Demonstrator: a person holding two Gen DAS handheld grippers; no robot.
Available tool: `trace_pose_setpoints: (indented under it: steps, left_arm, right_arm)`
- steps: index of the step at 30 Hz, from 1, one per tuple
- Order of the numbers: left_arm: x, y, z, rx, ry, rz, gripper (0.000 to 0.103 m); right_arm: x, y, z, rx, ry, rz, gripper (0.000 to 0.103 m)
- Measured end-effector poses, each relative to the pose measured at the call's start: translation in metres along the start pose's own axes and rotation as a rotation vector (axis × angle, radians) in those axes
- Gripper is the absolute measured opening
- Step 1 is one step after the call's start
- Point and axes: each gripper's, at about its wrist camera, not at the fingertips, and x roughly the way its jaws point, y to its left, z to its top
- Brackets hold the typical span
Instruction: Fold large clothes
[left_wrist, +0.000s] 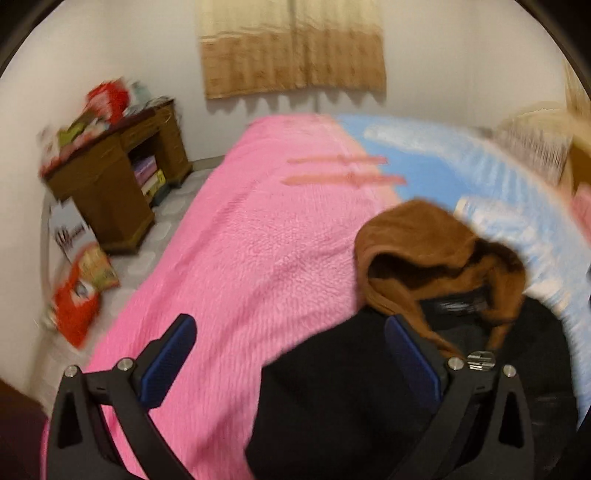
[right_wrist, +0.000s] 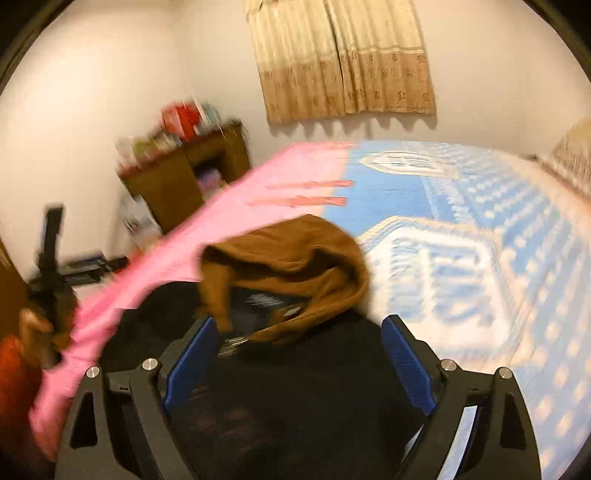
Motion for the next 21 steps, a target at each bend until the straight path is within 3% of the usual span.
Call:
trace_pose_setpoints:
  steps: [3, 6, 8, 10, 11, 12, 15, 16, 17, 18, 19, 21]
  left_arm:
    - [0.037, -0.020, 0.011, 0.064, 0.042, -0.015, 0.103]
    - [0.065, -0.034, 0.029, 0.106, 0.076, -0.039, 0.103]
    - [0.085, -0.042, 0.037, 0.136, 0.096, -0.006, 0.103]
    - [0.100, -0.050, 0.042, 0.176, 0.123, 0.033, 0.103]
    - [0.108, -0.054, 0.043, 0.198, 0.133, 0.049, 0.103]
    - [0.111, -0.057, 0.043, 0.213, 0.135, 0.054, 0.103]
    - [0.115, -0.068, 0.044, 0.270, 0.082, 0.085, 0.101]
    - [0.115, -0.071, 0.043, 0.283, 0.062, 0.084, 0.086]
    - [0.115, -0.072, 0.042, 0.283, 0.057, 0.053, 0.072]
    - [0.115, -0.073, 0.042, 0.274, 0.065, 0.013, 0.039]
    - [0.114, -0.072, 0.041, 0.257, 0.077, -0.035, 0.016]
    - [0.101, -0.072, 0.041, 0.239, 0.046, -0.057, 0.013]
  right_arm:
    - [0.049, -0.009, 0.012, -0.066, 0.084, -0.082, 0.091]
    - [0.083, -0.013, 0.018, -0.168, 0.110, -0.170, 0.086]
    - [0.101, -0.019, 0.023, -0.178, 0.108, -0.197, 0.083]
    - [0.125, -0.029, 0.026, -0.164, 0.148, -0.225, 0.067]
    - [0.140, -0.034, 0.025, -0.162, 0.189, -0.213, 0.048]
    - [0.151, -0.037, 0.026, -0.164, 0.210, -0.212, 0.039]
    - [0.168, -0.038, 0.024, -0.180, 0.206, -0.202, 0.039]
    - [0.169, -0.038, 0.023, -0.185, 0.195, -0.206, 0.038]
    - [0.169, -0.039, 0.022, -0.181, 0.182, -0.198, 0.018]
    - [0.169, -0.041, 0.021, -0.175, 0.177, -0.203, 0.007]
    - [0.165, -0.041, 0.022, -0.170, 0.160, -0.216, 0.007]
    - [0.150, -0.041, 0.026, -0.161, 0.101, -0.211, 0.007]
